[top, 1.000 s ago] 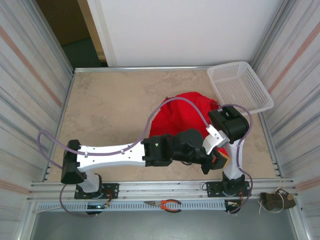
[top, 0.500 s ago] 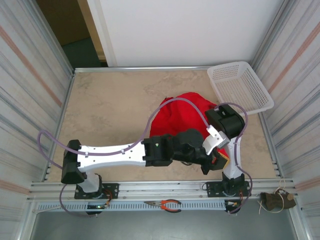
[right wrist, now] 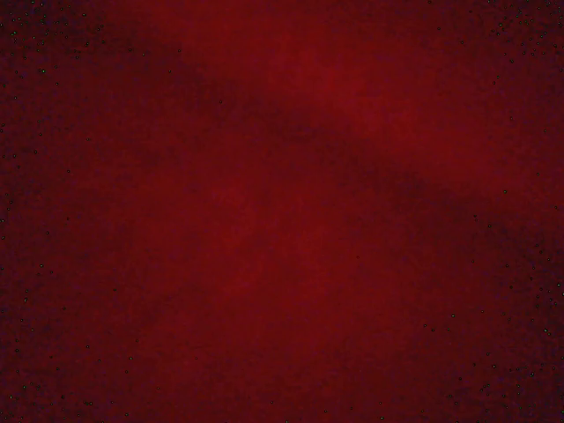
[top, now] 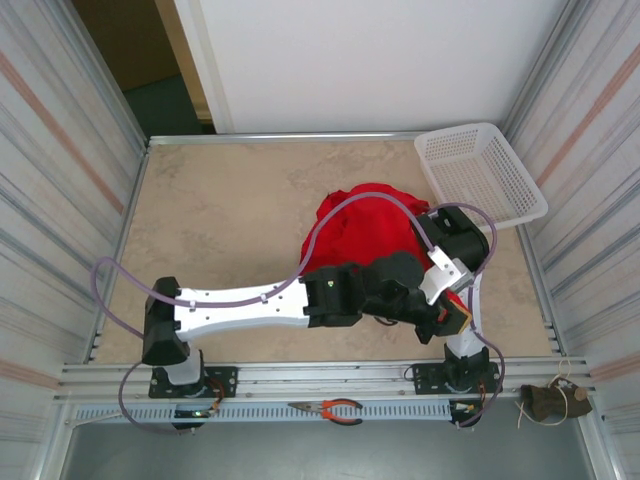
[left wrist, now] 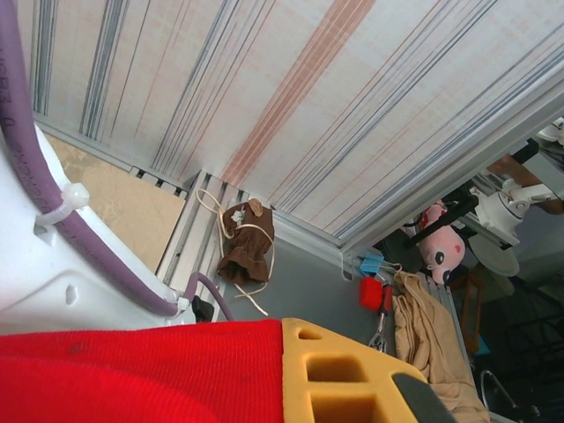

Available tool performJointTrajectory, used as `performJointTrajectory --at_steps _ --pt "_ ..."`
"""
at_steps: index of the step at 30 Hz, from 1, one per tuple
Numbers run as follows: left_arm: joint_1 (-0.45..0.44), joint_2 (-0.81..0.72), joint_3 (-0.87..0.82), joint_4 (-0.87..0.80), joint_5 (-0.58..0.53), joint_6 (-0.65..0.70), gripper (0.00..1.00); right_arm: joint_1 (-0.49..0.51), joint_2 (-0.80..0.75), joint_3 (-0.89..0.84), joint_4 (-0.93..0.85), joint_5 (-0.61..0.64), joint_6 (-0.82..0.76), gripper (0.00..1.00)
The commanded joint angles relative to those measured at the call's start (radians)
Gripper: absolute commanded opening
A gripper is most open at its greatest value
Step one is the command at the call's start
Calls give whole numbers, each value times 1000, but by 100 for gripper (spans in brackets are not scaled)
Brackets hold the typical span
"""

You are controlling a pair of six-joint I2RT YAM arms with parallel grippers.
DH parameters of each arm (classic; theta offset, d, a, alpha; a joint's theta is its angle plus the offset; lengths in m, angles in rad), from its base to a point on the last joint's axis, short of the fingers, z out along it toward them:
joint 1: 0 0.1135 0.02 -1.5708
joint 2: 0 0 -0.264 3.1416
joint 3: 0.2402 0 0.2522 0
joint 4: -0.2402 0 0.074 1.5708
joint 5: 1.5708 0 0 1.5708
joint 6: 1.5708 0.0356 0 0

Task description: Fold the inside-out t-shirt

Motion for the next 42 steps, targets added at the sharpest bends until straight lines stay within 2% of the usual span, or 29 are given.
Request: performJointTrajectory --at_steps 1,2,3,5,6,8,11,12,16,20,21,22,26,29,38,42 --pt "-52 -16 86 118 190 0 0 -11 50 58 -82 -81 1 0" --pt "-53 -13 90 120 191 0 0 -11 54 67 -71 -97 -3 0" --pt "-52 -11 96 121 195 0 0 -12 56 71 -60 -109 -6 11" --pt "-53 -2 115 114 201 2 0 -12 54 74 -56 -123 -10 50" --pt "-52 4 126 109 205 2 0 -10 51 76 -59 -124 -12 61" --pt "-52 15 146 102 214 5 0 -7 47 76 -62 -125 -18 71" --pt "-52 32 175 94 223 4 0 -1 53 94 -58 -141 -20 74" --pt "-52 37 187 92 227 2 0 1 56 102 -62 -146 -19 79" --pt "-53 68 244 82 252 -1 0 4 73 137 -84 -145 -13 78" --pt "-54 93 279 75 265 -8 0 -1 114 182 -30 -188 13 55" --pt "-54 97 282 77 265 -9 0 -1 118 188 -21 -197 18 52" --pt "-55 102 285 78 268 -12 0 -4 119 194 -14 -207 18 53" --pt "-53 111 290 73 266 -11 0 -4 98 187 -6 -240 16 71" --pt "-51 116 300 59 260 -4 0 -3 89 186 27 -270 19 77" --pt "-43 131 312 44 249 -7 0 -2 145 259 208 -374 138 80" --pt "-39 132 307 48 248 -10 0 -4 146 267 224 -403 148 81"
